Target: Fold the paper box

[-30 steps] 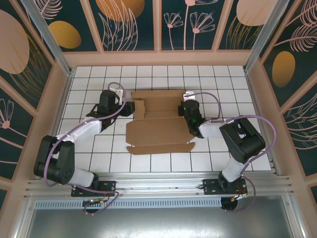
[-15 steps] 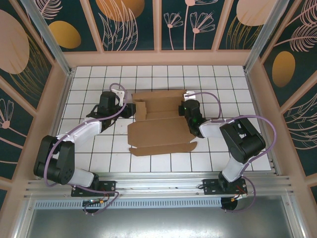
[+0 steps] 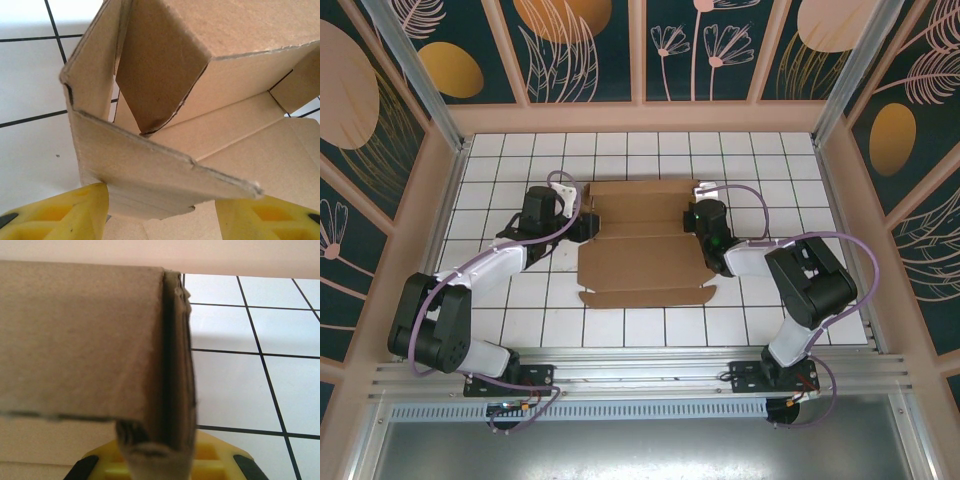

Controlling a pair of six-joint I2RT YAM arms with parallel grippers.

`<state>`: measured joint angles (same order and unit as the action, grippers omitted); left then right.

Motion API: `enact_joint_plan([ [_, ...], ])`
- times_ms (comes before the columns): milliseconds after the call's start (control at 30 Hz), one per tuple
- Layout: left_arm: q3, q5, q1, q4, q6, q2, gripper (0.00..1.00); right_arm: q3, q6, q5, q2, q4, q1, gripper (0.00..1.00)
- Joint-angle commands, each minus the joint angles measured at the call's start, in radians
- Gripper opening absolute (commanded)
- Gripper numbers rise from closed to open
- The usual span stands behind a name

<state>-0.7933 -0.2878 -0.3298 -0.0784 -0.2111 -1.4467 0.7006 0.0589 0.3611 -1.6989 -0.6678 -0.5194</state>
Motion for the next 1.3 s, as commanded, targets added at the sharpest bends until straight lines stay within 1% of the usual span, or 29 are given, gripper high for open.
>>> enact_joint_plan([
  [0, -0.006, 0.031, -0.004, -0.015, 0.033, -0.010, 0.58, 0.014, 0.016, -0.023, 0.012, 0.036, 0.004, 0.00],
  [67, -0.024, 0.040, -0.004, -0.009, 0.028, -0.016, 0.57, 0.013, 0.014, -0.021, 0.011, 0.035, 0.004, 0.00],
  [167, 0.003, 0.037, -0.004, -0.037, 0.004, 0.030, 0.57, 0.009, 0.013, -0.020, 0.013, 0.036, 0.005, 0.00],
  [233, 0.031, 0.036, -0.004, -0.041, -0.012, 0.084, 0.60, 0.010, 0.013, -0.022, 0.012, 0.040, 0.005, 0.00],
  [333, 0.060, 0.055, -0.004, -0.001, -0.036, 0.175, 0.61, 0.008, 0.016, -0.024, 0.012, 0.036, 0.006, 0.00],
  [500, 0.112, 0.130, -0.003, 0.024, -0.034, 0.348, 0.60, 0.014, 0.025, -0.036, 0.004, 0.031, 0.006, 0.00],
  [533, 0.114, 0.148, -0.002, 0.029, -0.035, 0.364, 0.59, 0.013, 0.027, -0.037, 0.004, 0.031, 0.006, 0.00],
  [600, 0.114, 0.194, 0.001, 0.042, -0.048, 0.377, 0.52, 0.014, 0.029, -0.039, 0.003, 0.029, 0.007, 0.00],
  [667, 0.109, 0.228, 0.014, 0.059, -0.062, 0.350, 0.43, 0.013, 0.030, -0.042, 0.004, 0.027, 0.007, 0.00],
  [767, 0.091, 0.198, 0.033, 0.072, -0.067, 0.268, 0.39, 0.011, 0.031, -0.042, 0.008, 0.025, 0.007, 0.00],
  [800, 0.077, 0.173, 0.033, 0.078, -0.055, 0.231, 0.39, 0.010, 0.032, -0.041, 0.011, 0.024, 0.008, 0.00],
  [900, 0.043, 0.145, 0.033, 0.092, -0.031, 0.139, 0.39, 0.004, 0.032, -0.045, 0.017, 0.024, 0.009, 0.00],
  [1033, 0.032, 0.110, 0.032, 0.058, -0.007, 0.077, 0.44, 0.002, 0.033, -0.046, 0.020, 0.025, 0.010, 0.00],
  [1167, -0.006, 0.047, 0.031, 0.037, 0.011, 0.028, 0.48, 0.003, 0.033, -0.049, 0.015, 0.025, 0.010, 0.00],
  [1267, -0.025, 0.045, 0.030, 0.027, 0.024, 0.003, 0.48, 0.011, 0.033, -0.052, 0.010, 0.027, 0.012, 0.00],
])
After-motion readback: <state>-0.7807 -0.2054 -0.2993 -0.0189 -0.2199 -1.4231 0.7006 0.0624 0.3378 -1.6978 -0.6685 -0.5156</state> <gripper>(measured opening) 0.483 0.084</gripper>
